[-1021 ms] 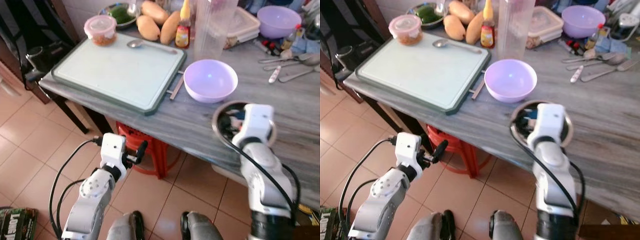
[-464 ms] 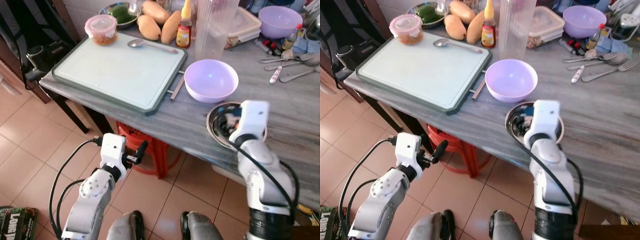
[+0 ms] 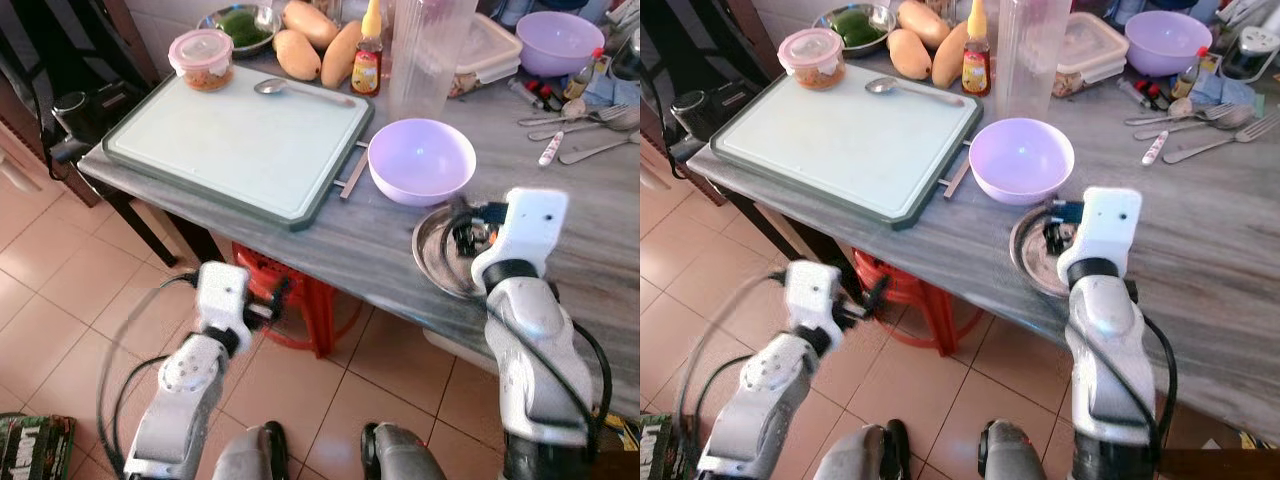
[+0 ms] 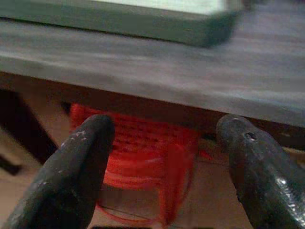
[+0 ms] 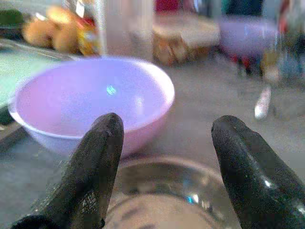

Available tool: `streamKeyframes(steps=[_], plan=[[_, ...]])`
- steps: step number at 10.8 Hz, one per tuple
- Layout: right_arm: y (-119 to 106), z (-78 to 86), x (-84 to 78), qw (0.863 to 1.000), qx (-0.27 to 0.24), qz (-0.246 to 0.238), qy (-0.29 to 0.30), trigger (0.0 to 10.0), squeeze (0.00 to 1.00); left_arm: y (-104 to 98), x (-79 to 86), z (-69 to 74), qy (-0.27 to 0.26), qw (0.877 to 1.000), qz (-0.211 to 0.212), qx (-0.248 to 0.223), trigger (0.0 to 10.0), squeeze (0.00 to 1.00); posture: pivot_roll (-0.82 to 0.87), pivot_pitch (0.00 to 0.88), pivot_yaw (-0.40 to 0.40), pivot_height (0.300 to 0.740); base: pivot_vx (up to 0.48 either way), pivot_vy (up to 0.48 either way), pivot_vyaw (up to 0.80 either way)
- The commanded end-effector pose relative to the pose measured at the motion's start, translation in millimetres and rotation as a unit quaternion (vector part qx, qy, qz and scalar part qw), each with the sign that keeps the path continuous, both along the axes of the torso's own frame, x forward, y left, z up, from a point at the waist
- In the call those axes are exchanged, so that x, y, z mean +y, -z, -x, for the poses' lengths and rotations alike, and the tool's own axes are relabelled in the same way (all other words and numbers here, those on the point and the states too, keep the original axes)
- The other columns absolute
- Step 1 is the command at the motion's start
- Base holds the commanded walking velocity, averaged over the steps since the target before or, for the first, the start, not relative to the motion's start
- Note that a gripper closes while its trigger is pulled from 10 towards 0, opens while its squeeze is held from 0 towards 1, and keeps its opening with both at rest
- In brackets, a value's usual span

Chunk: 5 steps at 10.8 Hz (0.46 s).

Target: Setting the table

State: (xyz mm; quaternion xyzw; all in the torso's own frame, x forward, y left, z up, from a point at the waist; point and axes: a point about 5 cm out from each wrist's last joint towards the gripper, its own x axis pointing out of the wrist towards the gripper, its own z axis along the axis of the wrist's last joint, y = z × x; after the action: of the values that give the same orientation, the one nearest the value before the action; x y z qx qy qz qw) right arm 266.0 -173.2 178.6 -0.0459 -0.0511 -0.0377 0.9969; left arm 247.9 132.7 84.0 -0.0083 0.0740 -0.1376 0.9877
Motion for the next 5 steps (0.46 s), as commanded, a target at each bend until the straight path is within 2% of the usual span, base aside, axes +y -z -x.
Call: streamKeyframes(steps=[1, 4, 5], plan=[[-6.3, 7.7, 0.7, 0.999, -0.039, 0.021, -0.004, 10.0, 0.00, 1.6, 9.6, 5.9, -0.022, 1.000, -0.002, 0.000, 10.0, 0.00, -0.09, 0.143, 0.052, 0.740, 0.000, 0.000, 0.00], [8.5, 14.7, -0.2, 0.999, -0.037, 0.029, -0.004, 10.0, 0.00, -7.7, 11.3, -2.3, -0.046, 0.999, 0.010, -0.021, 10.0, 0.00, -0.10, 0.126, 0.052, 0.740, 0.000, 0.000, 0.00], [15.6, 17.2, -0.1, 0.999, -0.033, 0.032, -0.002, 10.0, 0.00, -8.3, 9.5, -2.7, -0.046, 0.999, 0.012, -0.024, 10.0, 0.00, -0.09, 0.121, 0.053, 0.740, -0.247, 0.000, -0.55]])
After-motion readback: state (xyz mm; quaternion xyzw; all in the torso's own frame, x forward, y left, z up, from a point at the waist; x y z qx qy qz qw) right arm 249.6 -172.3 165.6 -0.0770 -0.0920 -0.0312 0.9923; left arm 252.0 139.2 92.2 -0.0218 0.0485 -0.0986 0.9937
